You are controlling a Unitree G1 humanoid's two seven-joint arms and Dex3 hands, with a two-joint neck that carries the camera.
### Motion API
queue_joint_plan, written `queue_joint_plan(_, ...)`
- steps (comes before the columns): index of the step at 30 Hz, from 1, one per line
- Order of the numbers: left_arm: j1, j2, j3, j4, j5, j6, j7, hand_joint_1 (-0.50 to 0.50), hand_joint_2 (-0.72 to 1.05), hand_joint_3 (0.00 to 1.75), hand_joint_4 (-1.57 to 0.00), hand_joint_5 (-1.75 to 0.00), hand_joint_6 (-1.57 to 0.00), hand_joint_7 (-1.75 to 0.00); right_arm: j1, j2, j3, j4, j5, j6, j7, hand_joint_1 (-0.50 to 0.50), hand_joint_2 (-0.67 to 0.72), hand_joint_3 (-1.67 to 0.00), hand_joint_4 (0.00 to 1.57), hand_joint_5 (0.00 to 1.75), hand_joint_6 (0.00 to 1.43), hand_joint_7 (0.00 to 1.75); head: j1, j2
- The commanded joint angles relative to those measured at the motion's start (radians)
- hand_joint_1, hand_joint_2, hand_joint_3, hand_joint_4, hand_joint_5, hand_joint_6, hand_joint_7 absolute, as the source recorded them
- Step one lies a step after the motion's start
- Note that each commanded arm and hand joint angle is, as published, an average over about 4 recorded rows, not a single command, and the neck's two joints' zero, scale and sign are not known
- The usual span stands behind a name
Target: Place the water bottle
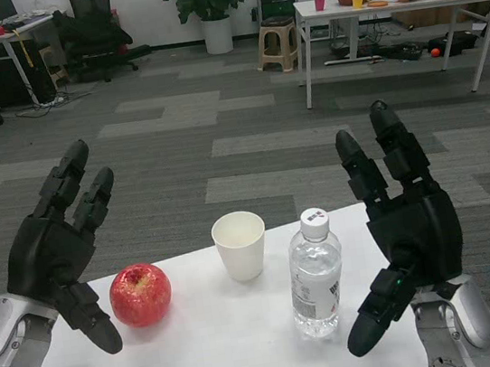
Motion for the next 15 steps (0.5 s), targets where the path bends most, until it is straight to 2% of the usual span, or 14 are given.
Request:
queue_joint_plan(1,0.008,0.010,0.010,-0.001,0.000,0.005,-0.005,-0.50,-0.64,0.09,0.00,0.00,0.00,0.00,-0.012,-0.006,0.001,-0.003,0.003,-0.005,-0.008,-0.46,0.60,0.00,0.00,0.00,0.00,0.00,0.001,-0.001)
queue_joint_plan(8,0.008,0.011,0.008,-0.002,0.000,0.005,-0.005,-0.50,-0.64,0.09,0.00,0.00,0.00,0.00,-0.016,-0.009,0.003,-0.001,-0.001,-0.004,-0.013,-0.46,0.60,0.00,0.00,0.00,0.00,0.00,0.004,-0.002)
queue_joint_plan(15,0.008,0.012,0.010,-0.002,0.000,0.005,-0.005,-0.50,-0.64,0.09,0.00,0.00,0.00,0.00,-0.021,-0.009,0.007,0.002,-0.001,-0.005,-0.013,-0.46,0.53,0.00,0.00,0.00,0.00,0.00,0.005,0.006)
